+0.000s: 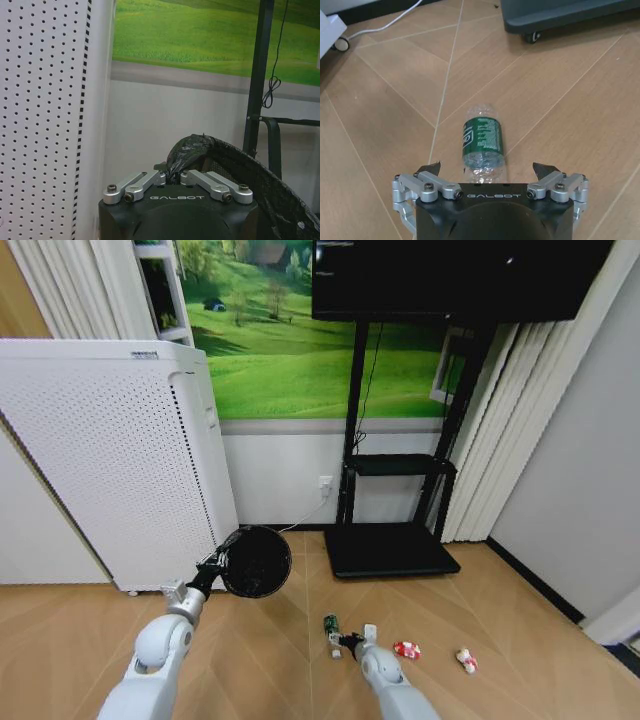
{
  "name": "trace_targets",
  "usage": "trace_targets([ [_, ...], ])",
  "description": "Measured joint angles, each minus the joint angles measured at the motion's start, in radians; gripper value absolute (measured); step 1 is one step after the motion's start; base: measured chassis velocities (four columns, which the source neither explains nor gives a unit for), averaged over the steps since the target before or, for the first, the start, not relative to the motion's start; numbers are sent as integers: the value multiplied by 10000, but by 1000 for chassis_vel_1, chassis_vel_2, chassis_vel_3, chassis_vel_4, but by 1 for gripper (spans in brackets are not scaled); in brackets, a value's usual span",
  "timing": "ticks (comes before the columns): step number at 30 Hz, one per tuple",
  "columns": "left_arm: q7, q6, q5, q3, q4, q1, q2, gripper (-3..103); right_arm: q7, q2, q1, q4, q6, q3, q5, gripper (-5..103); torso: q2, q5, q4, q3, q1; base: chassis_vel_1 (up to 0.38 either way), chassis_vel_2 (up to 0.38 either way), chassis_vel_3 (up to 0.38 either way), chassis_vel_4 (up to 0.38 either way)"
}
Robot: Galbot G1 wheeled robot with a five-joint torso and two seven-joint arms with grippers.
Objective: Pick up the trash bin and place the garbage on the floor into it.
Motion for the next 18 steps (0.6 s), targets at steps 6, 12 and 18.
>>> trace_targets([
  [6,-3,2,1,-25,-39,31,-16,7,-32,297,343,-671,123,-145,-327,100,0,0,0,0,1,0,0,0,0],
  [12,10,16,-22,-170,-117,103,-1,7,-45,730,776,-1695,542,-187,-1052,100,0,1,0,0,1,0,0,0,0],
  [18,136,22,-68,-354,-204,235,37,7,-39,881,974,-2235,946,-152,-1633,100,0,0,0,0,1,0,0,0,0],
])
